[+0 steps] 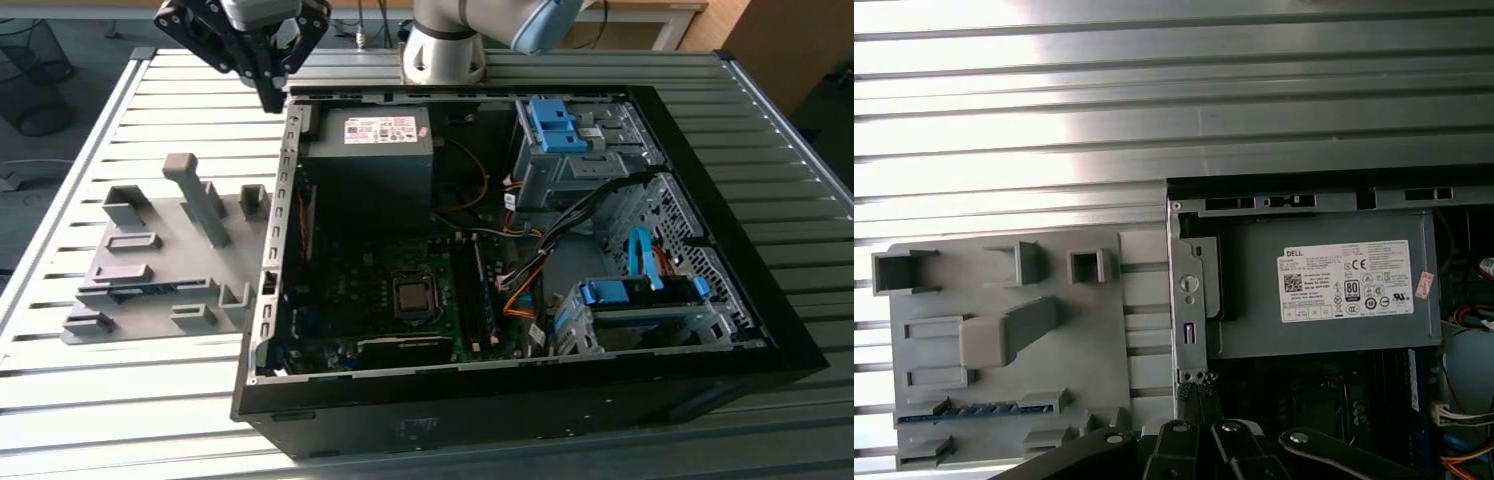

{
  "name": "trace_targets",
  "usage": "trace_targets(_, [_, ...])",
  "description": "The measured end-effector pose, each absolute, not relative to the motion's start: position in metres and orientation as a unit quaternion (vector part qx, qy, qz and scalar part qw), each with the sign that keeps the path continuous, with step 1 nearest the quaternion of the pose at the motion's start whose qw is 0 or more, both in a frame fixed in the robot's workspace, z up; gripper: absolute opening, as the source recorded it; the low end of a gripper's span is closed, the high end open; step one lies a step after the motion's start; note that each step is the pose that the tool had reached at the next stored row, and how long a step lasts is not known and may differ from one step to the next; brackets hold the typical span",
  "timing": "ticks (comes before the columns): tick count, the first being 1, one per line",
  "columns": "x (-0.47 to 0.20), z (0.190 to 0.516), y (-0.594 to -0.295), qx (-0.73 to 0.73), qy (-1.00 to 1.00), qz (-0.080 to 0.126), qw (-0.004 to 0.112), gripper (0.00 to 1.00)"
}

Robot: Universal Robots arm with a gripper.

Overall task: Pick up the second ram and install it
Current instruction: 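Reach for the second ram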

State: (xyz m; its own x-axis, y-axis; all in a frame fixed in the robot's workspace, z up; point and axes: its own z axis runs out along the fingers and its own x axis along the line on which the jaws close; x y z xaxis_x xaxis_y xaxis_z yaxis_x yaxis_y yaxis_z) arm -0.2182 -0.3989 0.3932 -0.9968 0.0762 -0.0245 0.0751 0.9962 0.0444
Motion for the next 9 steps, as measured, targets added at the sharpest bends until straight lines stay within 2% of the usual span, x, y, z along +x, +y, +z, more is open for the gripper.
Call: trace_targets(9, [-0.2265, 0.3931, -0.3989, 0.038, 0.999, 0.022, 0.013, 0.11])
